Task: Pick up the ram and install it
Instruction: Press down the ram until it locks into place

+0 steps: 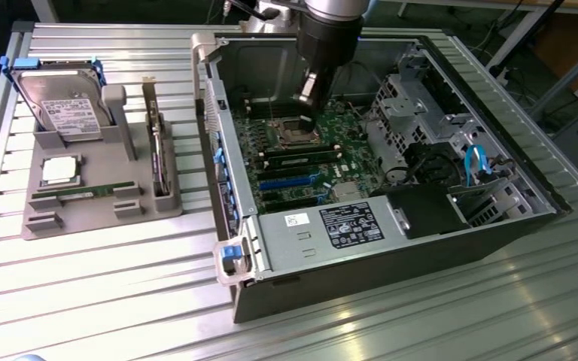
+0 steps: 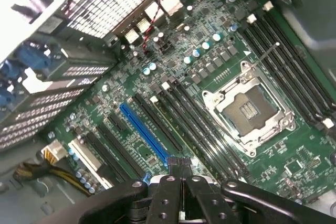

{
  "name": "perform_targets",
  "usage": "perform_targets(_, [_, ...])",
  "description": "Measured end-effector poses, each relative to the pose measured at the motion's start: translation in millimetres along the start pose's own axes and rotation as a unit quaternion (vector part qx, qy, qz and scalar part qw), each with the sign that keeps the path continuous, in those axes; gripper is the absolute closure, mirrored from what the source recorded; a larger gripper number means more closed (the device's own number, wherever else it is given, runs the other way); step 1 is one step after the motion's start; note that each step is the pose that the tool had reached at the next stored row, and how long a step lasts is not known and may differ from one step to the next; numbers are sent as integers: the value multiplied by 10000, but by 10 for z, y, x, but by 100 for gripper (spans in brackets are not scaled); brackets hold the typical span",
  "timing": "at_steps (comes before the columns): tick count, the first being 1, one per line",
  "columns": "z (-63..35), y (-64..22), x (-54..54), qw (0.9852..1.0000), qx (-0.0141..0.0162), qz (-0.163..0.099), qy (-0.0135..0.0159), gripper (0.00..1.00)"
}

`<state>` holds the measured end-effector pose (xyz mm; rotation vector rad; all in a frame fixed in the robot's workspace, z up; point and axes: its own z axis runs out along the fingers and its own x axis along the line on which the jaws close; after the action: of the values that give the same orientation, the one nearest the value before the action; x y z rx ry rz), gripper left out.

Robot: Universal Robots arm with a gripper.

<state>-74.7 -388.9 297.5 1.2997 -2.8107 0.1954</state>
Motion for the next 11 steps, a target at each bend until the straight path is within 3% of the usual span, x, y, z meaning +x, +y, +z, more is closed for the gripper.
perform_targets(2, [0,0,0,9987,-45,512,50,89])
perform_targets(6, [1,0,0,9921,-110,1244,123,89])
perform_targets(8, [2,0,0,9884,-133,1506,148,89])
perform_targets(10, [2,1,0,9812,-169,1911,189,89])
perform_targets(11, [2,1,0,9801,-174,1969,194,89])
